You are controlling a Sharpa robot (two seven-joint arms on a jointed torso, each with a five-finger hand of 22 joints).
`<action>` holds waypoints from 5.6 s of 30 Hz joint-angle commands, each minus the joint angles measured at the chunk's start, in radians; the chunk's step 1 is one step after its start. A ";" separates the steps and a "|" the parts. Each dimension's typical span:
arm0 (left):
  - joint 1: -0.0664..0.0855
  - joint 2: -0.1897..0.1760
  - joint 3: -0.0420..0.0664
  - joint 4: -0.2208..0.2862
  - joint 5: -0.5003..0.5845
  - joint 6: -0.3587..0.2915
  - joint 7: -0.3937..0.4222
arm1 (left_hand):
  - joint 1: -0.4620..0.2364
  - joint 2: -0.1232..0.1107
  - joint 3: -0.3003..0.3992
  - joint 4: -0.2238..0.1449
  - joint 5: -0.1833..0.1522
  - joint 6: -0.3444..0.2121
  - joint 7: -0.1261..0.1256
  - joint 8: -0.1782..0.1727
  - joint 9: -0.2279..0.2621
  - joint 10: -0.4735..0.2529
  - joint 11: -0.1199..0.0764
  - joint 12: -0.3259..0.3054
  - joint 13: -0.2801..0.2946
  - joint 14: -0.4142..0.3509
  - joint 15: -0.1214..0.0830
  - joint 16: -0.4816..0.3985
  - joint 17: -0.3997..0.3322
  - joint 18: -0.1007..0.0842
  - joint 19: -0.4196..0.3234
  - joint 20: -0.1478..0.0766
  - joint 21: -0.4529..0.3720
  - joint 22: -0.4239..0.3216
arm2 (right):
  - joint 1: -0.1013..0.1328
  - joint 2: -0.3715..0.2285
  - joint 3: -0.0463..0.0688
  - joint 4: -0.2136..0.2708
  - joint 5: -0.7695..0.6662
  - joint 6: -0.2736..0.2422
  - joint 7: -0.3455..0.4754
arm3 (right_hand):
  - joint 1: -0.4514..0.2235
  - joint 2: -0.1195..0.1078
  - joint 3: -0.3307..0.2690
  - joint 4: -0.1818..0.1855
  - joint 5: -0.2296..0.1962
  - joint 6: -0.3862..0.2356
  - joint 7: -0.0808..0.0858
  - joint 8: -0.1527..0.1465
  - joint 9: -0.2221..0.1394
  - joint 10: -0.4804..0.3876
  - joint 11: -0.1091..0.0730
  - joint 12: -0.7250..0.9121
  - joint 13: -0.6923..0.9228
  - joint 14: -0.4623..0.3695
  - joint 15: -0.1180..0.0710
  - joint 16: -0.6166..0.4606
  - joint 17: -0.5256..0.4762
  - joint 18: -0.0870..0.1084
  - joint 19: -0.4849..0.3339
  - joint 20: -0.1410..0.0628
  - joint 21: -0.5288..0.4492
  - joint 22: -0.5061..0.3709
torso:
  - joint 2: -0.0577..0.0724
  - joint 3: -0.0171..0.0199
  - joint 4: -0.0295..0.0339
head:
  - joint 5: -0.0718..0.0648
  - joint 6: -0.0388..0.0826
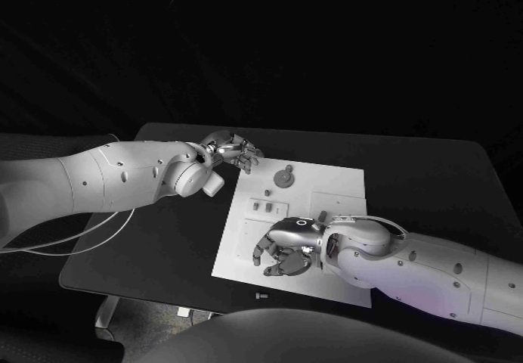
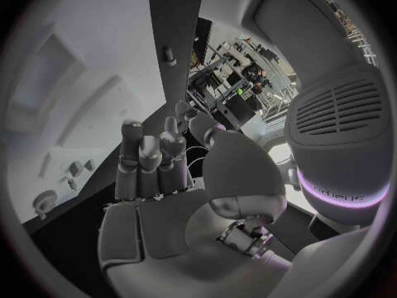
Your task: Assemble the parts on the task board
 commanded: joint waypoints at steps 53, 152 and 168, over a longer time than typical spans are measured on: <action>-0.002 0.005 0.001 0.003 -0.017 0.016 0.012 | 0.001 0.006 0.003 0.002 0.005 0.008 0.001 0.003 0.001 -0.012 -0.002 0.012 -0.001 0.006 -0.001 0.005 -0.001 0.016 0.006 0.000 -0.007 0.002 | -0.060 0.067 0.000 -0.053 -0.247 0.052 -0.037 | 0.018 -0.012 -0.008 0.002 -0.028 -0.044 0.003 -0.028 -0.036 -0.001 -0.005 0.012 0.002 -0.001 -0.006 0.012 0.001 0.007 0.000 -0.002 0.006 0.014 | 0.000 -0.0008 -0.0001 | 0.014 0.000; -0.002 0.004 0.001 0.003 -0.024 0.021 0.005 | 0.002 0.005 0.002 0.001 0.005 0.006 0.001 0.003 0.001 -0.019 -0.001 0.023 -0.004 0.006 -0.001 0.006 -0.002 0.015 0.007 -0.001 -0.011 0.005 | -0.114 0.090 0.000 -0.083 -0.348 0.133 -0.077 | 0.029 -0.035 -0.018 0.002 -0.022 0.003 0.005 0.012 -0.051 0.003 0.001 0.020 -0.004 0.001 0.000 0.015 -0.004 0.007 0.003 0.001 0.002 0.010 | -0.001 0.0000 -0.0005 | 0.016 0.000; -0.002 0.002 0.001 0.003 -0.026 0.023 0.003 | 0.003 0.006 0.002 0.001 0.005 0.006 0.001 0.003 0.001 -0.020 -0.001 0.025 -0.005 0.006 -0.001 0.006 -0.002 0.015 0.007 -0.001 -0.011 0.006 | -0.113 0.071 0.001 -0.071 -0.354 0.116 -0.092 | 0.032 -0.031 -0.012 0.003 -0.011 0.009 0.002 0.017 -0.049 0.007 -0.002 0.021 -0.005 0.003 -0.004 0.016 -0.005 0.007 0.004 0.001 0.003 0.011 | -0.001 -0.0010 0.0007 | 0.013 0.000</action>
